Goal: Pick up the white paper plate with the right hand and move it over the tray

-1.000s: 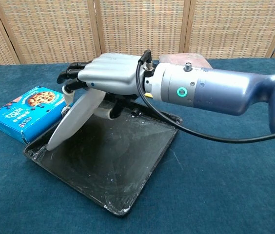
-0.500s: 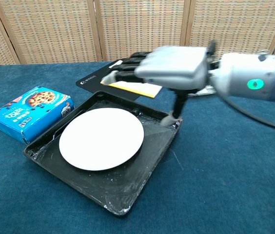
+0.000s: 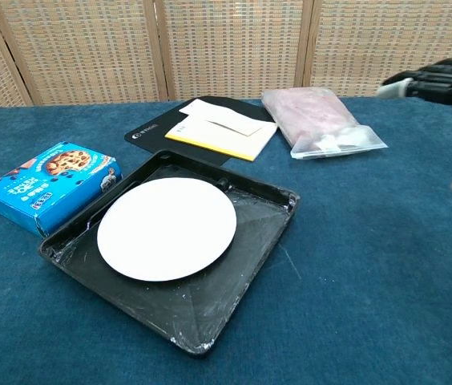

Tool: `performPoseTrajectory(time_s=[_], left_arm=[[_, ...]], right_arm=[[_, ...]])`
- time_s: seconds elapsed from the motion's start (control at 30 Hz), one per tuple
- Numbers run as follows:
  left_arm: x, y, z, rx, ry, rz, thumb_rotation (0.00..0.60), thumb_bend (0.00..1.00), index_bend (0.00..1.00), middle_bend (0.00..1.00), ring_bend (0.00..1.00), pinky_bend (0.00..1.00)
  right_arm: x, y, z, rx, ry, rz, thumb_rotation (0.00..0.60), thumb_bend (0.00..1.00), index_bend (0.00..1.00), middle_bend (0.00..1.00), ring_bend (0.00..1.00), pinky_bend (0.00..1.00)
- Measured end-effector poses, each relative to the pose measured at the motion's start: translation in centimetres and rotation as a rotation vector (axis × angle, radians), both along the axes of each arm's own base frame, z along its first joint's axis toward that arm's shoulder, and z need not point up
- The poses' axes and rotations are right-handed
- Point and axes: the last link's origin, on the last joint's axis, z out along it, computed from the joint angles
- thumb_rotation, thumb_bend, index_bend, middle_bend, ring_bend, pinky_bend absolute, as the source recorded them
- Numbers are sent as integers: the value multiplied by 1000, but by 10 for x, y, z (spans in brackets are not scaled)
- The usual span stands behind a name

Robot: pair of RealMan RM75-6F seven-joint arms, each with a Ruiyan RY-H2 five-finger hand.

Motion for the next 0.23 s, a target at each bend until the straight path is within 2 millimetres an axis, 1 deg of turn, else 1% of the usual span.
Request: performPoseTrajectory(time_s=[0.07,0.13,0.17,0.23], left_arm=[[2,-4,0,2,-5,-7,600,0,0,0,0,0],[3,-6,1,3,-12,-14,600,0,0,0,0,0],[4,-8,1,2,-16,-16,600,0,0,0,0,0],[4,-9,1,-3,-21,-19,600,0,0,0,0,0]], right_arm=[[-20,13,9,-57,-48,-74,600,0,0,0,0,0],[-35,26,15,-111,-92,-139,600,0,0,0,0,0],[-46,38,20,-155,-124,-189,600,0,0,0,0,0],[-54,48,24,-195,-152,-231,600,0,0,0,0,0]])
